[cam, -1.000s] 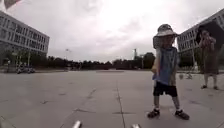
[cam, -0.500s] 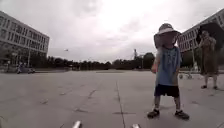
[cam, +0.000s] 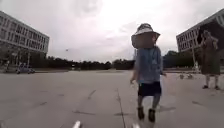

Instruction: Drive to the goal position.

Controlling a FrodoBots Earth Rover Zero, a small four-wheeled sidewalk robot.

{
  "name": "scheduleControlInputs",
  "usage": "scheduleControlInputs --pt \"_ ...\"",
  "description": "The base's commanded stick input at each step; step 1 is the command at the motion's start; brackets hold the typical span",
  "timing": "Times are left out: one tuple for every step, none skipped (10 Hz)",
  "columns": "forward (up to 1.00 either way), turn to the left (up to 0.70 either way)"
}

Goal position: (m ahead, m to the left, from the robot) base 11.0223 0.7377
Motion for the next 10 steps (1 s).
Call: scheduleControlInputs --pt "0.04 0.0" --pt "0.05 0.0" --pt "0.04 0.0" --pt "0.01 0.0" --pt "0.0 0.0" --pt "0.0 0.0" --pt "0.0 0.0" --pt "0.0 0.0" --pt "0.0 -0.12" --pt "0.0 -0.66"
